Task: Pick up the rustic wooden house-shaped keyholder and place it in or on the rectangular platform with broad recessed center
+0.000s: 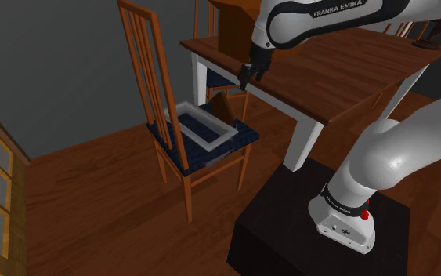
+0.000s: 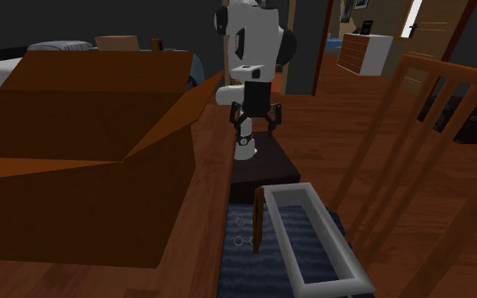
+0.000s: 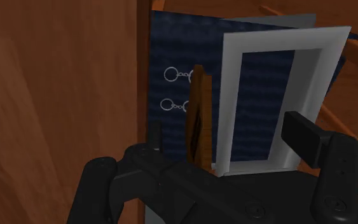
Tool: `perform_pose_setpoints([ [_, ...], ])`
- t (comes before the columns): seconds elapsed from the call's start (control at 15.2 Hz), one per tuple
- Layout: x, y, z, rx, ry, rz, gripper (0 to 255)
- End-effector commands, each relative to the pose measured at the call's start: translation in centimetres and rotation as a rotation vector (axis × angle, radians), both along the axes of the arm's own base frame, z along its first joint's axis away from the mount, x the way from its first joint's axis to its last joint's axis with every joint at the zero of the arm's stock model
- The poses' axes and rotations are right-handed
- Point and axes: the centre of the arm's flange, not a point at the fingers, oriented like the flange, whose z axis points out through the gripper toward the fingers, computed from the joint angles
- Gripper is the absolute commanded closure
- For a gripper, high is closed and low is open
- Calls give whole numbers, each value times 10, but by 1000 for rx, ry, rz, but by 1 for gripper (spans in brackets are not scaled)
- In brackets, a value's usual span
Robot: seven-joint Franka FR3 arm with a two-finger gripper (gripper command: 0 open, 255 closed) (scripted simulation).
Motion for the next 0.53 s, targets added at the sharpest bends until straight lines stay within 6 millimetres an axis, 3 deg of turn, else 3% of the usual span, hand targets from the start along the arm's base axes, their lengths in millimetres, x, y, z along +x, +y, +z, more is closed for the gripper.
perform_pose_setpoints([
  [0.0,22,1,-15,5,-25,-21,0],
  [0.46,93,-5,-59,19,-102,-94,0],
])
